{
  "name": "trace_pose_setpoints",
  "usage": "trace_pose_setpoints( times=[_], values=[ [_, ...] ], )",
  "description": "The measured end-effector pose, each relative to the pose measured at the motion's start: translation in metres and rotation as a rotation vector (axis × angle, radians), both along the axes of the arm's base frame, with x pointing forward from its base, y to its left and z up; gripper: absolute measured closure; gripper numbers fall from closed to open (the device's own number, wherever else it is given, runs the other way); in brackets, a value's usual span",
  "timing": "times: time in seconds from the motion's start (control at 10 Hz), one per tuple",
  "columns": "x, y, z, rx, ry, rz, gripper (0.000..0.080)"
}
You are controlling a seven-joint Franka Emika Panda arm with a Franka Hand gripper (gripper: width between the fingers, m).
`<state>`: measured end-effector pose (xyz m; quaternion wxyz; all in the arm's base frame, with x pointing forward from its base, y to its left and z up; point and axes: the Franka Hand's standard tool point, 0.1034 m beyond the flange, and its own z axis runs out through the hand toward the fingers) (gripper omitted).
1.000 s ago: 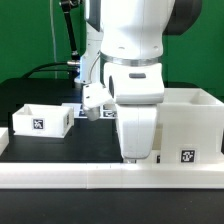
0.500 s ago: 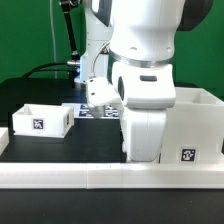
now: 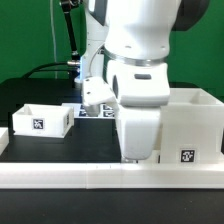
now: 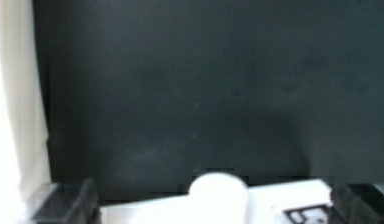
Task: Assemble drawer
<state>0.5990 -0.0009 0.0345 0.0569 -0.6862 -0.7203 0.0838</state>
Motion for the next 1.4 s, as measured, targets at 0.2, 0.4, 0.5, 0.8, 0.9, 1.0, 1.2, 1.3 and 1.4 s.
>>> trace_pose_setpoints(
  times=[0.2, 0.4, 0.5, 0.8, 0.9, 1.0, 1.2, 1.3, 1.4],
  values=[
    [-0.018, -0.012, 0.002, 0.005, -0.010, -0.010, 0.0151],
    [-0.030, -0.026, -0.002, 0.011, -0.002, -0.016, 0.0151],
    [-0.034, -0.026, -0.004, 0.010, 0.004, -0.021, 0.0151],
    [-0.039, -0.006, -0.011, 0.004, 0.023, -0.033, 0.0151],
    [-0.040, 0.001, -0.011, -0.010, 0.030, -0.054, 0.0151],
    [-0.040, 0.001, -0.010, -0.022, 0.031, -0.073, 0.0151],
    [-0.040, 0.000, -0.011, -0.020, 0.032, -0.070, 0.0151],
    [-0.040, 0.001, -0.011, -0.020, 0.032, -0.070, 0.0151],
    [-0.041, 0.002, -0.011, -0.021, 0.033, -0.078, 0.0151]
  ],
)
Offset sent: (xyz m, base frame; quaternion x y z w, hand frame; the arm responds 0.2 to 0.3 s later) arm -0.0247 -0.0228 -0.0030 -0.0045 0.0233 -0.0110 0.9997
